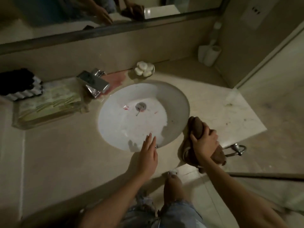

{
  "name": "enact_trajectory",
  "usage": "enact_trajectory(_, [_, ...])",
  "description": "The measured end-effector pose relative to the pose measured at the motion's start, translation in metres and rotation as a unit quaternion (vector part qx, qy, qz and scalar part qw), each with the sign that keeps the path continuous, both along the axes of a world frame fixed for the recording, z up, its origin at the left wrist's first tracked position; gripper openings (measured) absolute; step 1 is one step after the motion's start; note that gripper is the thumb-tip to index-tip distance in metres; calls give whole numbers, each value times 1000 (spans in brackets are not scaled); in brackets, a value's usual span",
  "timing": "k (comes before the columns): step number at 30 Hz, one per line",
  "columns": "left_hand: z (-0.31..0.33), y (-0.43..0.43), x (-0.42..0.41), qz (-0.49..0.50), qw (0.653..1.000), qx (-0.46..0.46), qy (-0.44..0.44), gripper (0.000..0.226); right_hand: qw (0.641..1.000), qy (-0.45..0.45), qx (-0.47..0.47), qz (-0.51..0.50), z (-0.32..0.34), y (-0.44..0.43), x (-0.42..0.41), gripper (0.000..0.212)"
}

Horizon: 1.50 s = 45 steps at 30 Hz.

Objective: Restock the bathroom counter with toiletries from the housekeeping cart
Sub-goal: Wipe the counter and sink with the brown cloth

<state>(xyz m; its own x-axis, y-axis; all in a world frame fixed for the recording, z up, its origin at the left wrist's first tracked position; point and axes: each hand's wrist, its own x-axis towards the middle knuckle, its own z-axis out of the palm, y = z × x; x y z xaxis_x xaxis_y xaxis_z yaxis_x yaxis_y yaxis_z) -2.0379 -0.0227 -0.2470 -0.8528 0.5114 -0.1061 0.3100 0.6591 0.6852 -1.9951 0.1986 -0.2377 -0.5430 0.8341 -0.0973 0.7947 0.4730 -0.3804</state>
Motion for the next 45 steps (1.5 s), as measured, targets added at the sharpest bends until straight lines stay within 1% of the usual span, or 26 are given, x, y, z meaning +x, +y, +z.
enact_trajectory(2, [-8, 11, -14, 5, 1000, 3, -15, 51, 1000, 6, -2, -8, -1, 14, -9, 66])
enact_trajectory(7, [-13, 48, -58, 30, 999, -25, -6, 51, 998, 28, -11, -62, 1, 58, -57, 66])
enact_trajectory(9, [-12, 69, -78, 32, 999, -18, -3, 52, 997, 27, -8, -68, 2, 81, -82, 66])
enact_trajectory(12, [-14, 99, -107, 46, 999, -8, -24, 54, 996, 18, -17, -88, 1, 112, -121, 65])
enact_trajectory(14, [-11, 118, -125, 72, 997, 13, -34, 55, 995, 13, -17, -101, 2, 125, -146, 65])
enact_trajectory(16, [-6, 134, -150, 141, 987, 59, -57, 54, 994, 3, -9, -106, 2, 135, -170, 66])
enact_trajectory(17, [-6, 140, -166, 202, 973, 85, -72, 53, 994, -1, -4, -105, 2, 139, -182, 66])
enact_trajectory(18, [-5, 144, -184, 270, 951, 110, -101, 50, 995, -5, 0, -100, 1, 142, -195, 66])
enact_trajectory(19, [-6, 146, -205, 336, 918, 144, -151, 47, 996, -11, 6, -91, 0, 144, -209, 66])
enact_trajectory(20, [-5, 146, -225, 397, 871, 202, -207, 44, 997, -19, 10, -76, -1, 145, -222, 66])
enact_trajectory(21, [-3, 146, -244, 448, 812, 278, -251, 43, 998, -28, 13, -58, -2, 146, -236, 66])
enact_trajectory(22, [1, 146, -258, 481, 758, 346, -274, 43, 999, -37, 17, -36, -2, 146, -249, 67])
enact_trajectory(23, [7, 145, -271, 494, 724, 391, -281, 44, 999, -42, 21, -13, -3, 145, -262, 69])
enact_trajectory(26, [20, 149, -295, 477, 690, 450, -307, 45, 997, -34, 30, 61, -5, 134, -300, 74])
enact_trajectory(27, [20, 151, -299, 466, 691, 451, -320, 46, 996, -24, 33, 82, -7, 128, -313, 74])
enact_trajectory(30, [20, 151, -306, 423, 719, 432, -343, 50, 990, 4, 35, 138, -9, 101, -346, 72])
enact_trajectory(32, [17, 150, -310, 409, 726, 429, -348, 54, 980, -3, 27, 195, -9, 86, -356, 72])
enact_trajectory(37, [15, 151, -317, 400, 724, 424, -369, 54, 968, -12, 26, 250, -10, 76, -354, 70])
enact_trajectory(41, [13, 156, -317, 411, 724, 437, -340, 51, 950, 30, 38, 307, -10, 96, -337, 70])
enact_trajectory(42, [12, 157, -317, 417, 717, 444, -340, 50, 953, 32, 37, 300, -10, 105, -329, 70])
enact_trajectory(43, [10, 157, -317, 419, 710, 453, -340, 49, 961, 38, 33, 272, -12, 116, -321, 70])
enact_trajectory(45, [8, 157, -316, 430, 701, 458, -338, 48, 981, 63, 33, 181, -13, 139, -313, 70])
